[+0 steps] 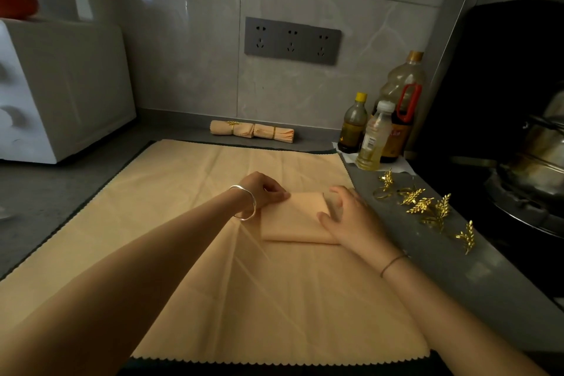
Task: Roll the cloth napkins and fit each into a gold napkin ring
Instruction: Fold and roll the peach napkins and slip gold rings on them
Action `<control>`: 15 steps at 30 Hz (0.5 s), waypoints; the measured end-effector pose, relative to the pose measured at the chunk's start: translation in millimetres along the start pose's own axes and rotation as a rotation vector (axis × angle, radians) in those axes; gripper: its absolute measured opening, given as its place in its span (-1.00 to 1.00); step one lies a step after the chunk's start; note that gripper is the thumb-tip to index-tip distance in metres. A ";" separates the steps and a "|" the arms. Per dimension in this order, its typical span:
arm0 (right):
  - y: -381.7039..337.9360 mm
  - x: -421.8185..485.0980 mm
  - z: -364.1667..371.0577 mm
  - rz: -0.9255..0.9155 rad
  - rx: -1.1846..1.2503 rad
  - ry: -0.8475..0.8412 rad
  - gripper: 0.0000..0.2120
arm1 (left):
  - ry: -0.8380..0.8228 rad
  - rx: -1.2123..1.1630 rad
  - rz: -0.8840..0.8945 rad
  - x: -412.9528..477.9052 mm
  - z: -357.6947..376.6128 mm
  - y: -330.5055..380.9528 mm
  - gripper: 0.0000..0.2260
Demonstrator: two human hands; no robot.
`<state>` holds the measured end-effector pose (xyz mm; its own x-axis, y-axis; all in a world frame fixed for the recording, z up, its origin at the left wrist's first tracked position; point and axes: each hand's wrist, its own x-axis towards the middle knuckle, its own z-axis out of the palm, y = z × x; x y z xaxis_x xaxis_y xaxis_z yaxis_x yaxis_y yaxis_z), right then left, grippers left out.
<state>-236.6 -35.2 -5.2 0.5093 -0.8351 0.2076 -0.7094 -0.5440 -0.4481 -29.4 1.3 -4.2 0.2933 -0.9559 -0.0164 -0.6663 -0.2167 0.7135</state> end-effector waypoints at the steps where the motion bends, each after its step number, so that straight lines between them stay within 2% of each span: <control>1: -4.1 1.6 -0.1 -0.065 -0.025 -0.002 -0.49 | -0.001 -0.001 -0.002 0.1 0.6 0.0 -0.81; 4: -14.5 12.1 4.7 -0.217 -0.083 -0.119 -0.52 | 0.001 0.002 0.013 0.2 1.5 0.1 -0.81; 8: -12.4 17.9 19.5 -0.220 -0.160 -0.289 -0.53 | 0.017 0.091 0.021 0.1 1.0 3.9 -0.79; 12: -7.6 17.6 26.7 -0.218 -0.165 -0.298 -0.54 | 0.041 0.415 0.107 -12.7 6.8 17.6 -0.65; 15: -6.1 16.8 29.0 -0.214 -0.175 -0.277 -0.54 | -0.044 0.673 0.175 -34.8 18.6 20.4 -0.56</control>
<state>-209.5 -43.6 -24.2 0.7504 -0.6605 0.0269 -0.6327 -0.7295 -0.2599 -66.0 26.4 -2.1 0.1245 -0.9920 0.0206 -0.9855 -0.1213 0.1188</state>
